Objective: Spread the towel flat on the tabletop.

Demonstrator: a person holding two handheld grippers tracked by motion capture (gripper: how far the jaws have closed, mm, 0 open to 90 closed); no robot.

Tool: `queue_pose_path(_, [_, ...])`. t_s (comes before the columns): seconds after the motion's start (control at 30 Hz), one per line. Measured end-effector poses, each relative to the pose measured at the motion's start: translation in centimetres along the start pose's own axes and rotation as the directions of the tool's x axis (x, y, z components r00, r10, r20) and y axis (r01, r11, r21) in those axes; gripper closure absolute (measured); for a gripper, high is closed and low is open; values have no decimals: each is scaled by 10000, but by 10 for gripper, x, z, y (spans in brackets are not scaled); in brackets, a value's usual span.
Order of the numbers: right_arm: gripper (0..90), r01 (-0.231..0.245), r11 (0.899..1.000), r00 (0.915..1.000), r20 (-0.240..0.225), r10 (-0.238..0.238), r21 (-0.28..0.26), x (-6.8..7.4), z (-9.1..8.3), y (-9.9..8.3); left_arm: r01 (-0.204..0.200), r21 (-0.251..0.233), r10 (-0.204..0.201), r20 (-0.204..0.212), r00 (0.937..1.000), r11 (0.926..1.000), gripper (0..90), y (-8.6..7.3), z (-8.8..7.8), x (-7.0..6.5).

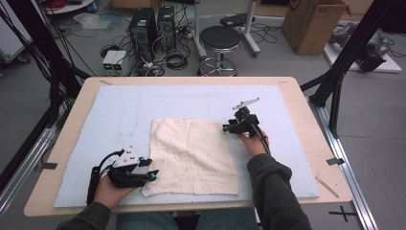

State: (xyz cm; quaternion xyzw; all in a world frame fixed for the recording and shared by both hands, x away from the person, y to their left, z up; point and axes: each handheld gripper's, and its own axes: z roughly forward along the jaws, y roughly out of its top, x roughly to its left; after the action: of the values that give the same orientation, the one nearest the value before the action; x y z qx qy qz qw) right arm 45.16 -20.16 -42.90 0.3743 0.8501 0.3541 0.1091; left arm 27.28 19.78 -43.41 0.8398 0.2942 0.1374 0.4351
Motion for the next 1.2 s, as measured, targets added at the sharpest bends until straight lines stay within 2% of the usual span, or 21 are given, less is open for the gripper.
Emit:
queue_pose_path(0.07, [616,33,9999,10000,60,-34,139,-1,7,3,57,-30,-57,-18,10000,10000,491,0,1,1])
queue_pose_path(0.13, [721,102,9997,9999,-40,-101,207,0,12,5,34,-7,-34,36,10000,10000,492,0,1,1])
queue_pose_path(0.2, [819,390,9989,9992,-137,-387,259,1,13,6,11,26,-12,103,9999,10000,494,0,1,1])
queue_pose_path(0.23, [836,351,9990,9993,-134,-347,284,0,14,8,21,32,-21,106,9999,10000,495,0,1,1])
queue_pose_path(0.3, [848,302,9987,9995,-36,-301,405,-2,14,12,35,49,-35,109,9999,10000,497,0,2,2])
queue_pose_path(0.47, [853,48,9997,9983,580,-63,251,-11,11,15,102,45,-102,14,9999,9999,497,-1,2,4])
queue_pose_path(0.57, [852,-199,9995,9976,675,181,248,-17,11,13,132,62,-132,-14,9999,9999,496,-1,3,4])
queue_pose_path(0.67, [839,-285,9992,9973,683,267,269,-19,13,12,125,26,-125,-22,9999,9999,492,0,2,6])
queue_pose_path(0.77, [756,-433,9989,9969,668,419,191,-19,12,11,239,-46,-240,-98,9997,9997,484,0,2,7])
queue_pose_path(0.83, [719,-562,9984,9977,388,564,-63,-19,8,11,277,-102,-279,-162,9995,9996,478,1,2,10])
queue_pose_path(1.0, [642,-439,9973,9990,-72,436,-594,-11,-4,11,625,-231,-632,-313,9975,9978,458,5,1,16])
queue_pose_path(1.13, [575,-533,9968,9975,-507,502,-604,-7,-12,10,764,-205,-773,-457,9960,9969,438,9,2,22])
queue_pose_path(1.2, [542,-497,9953,9969,-646,443,-831,-4,-17,11,855,-231,-865,-488,9951,9961,433,11,2,25])
